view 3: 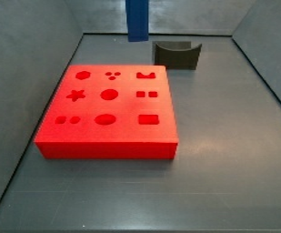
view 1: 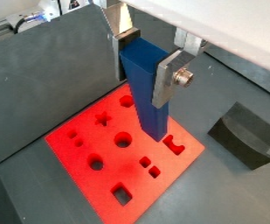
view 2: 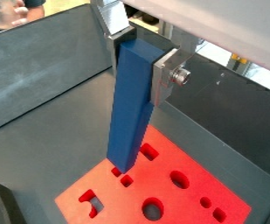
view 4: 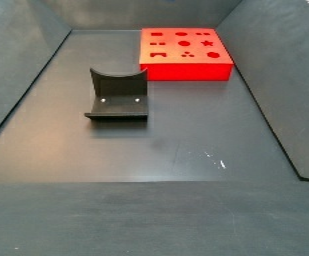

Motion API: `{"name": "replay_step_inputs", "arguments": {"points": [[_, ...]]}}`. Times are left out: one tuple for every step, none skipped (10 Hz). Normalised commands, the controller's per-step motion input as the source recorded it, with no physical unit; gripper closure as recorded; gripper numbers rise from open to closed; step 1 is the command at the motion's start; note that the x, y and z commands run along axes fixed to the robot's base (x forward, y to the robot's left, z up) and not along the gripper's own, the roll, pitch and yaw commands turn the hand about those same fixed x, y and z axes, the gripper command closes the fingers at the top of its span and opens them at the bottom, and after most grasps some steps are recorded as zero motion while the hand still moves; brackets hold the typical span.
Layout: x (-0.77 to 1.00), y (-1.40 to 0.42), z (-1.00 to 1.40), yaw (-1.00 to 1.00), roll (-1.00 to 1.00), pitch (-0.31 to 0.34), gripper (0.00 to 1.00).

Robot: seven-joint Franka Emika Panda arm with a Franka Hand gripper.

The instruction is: Insert the rectangle object.

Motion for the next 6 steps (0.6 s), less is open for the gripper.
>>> {"name": "replay_step_inputs", "arguments": {"points": [[-0.05,-0.01,-0.09,0.03,-0.08,-0.020,1.00],[0.00,0.00,0.00,0.00,-0.03,0.000,1.00],[0.00,-0.30,-0.48,0.00,-0.14,-0.020,1.00],[0.09,-0.92,-0.50,0.00,-0.09,0.000,1.00],[0.13,-1.00,-0.45,0.00,-0.11,0.000,1.00],[0.14,-1.00,-0.45,0.00,-0.11,0.000,1.00]]}}
